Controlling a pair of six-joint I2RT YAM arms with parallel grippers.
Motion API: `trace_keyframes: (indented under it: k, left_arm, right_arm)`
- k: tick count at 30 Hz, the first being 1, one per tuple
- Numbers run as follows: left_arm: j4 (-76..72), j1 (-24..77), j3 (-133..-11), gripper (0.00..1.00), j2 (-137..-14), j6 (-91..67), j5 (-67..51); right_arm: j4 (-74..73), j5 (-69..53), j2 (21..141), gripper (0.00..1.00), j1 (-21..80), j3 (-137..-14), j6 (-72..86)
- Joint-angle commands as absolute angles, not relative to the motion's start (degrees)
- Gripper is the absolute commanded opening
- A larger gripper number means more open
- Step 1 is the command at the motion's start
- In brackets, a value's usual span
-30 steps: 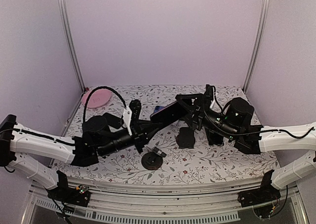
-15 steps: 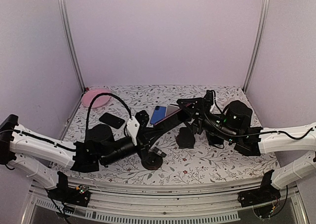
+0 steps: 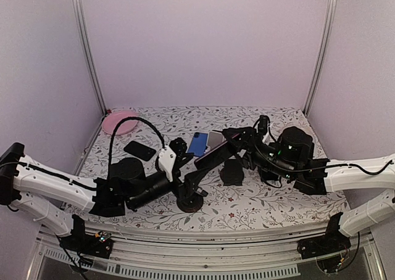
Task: Place the phone on the phone stand
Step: Pass from the left arm to the right, then place the phone on the phone stand.
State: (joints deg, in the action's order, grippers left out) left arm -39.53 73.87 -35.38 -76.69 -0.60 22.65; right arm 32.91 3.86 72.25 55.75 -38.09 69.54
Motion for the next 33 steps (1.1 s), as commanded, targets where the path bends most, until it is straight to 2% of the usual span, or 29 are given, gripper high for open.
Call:
trace_keyframes:
  k: [1, 4, 7, 18, 24, 33]
  left_arm:
    - [-39.8, 74.0, -33.2, 0.72, -74.9, -3.9, 26.5]
    - [-39.1, 73.5, -31.4, 0.87, -71.8, -6.0, 28.4]
    - [-34.5, 71.6, -30.3, 0.96, -68.3, -9.4, 30.2]
    - [-8.4, 58.9, -29.8, 0.97, -57.3, -24.0, 32.9]
    - [-4.8, 53.8, -26.7, 0.97, -51.6, -26.7, 29.7]
    - [-2.4, 52.4, -24.7, 0.97, -48.8, -28.3, 28.9]
  right_arm:
    - [25.1, 12.4, 68.8, 0.35, 55.7, -42.4, 61.6]
    - [18.5, 17.8, 68.7, 0.34, 55.7, -45.6, 57.0]
    - [11.9, 22.5, 70.1, 0.34, 55.6, -49.5, 51.4]
    - [-7.3, 35.3, 82.1, 0.36, 55.7, -63.5, 39.4]
    - [-14.1, 39.5, 89.0, 0.38, 55.7, -68.8, 37.8]
    - [-21.1, 42.3, 97.3, 0.39, 55.7, -75.3, 36.8]
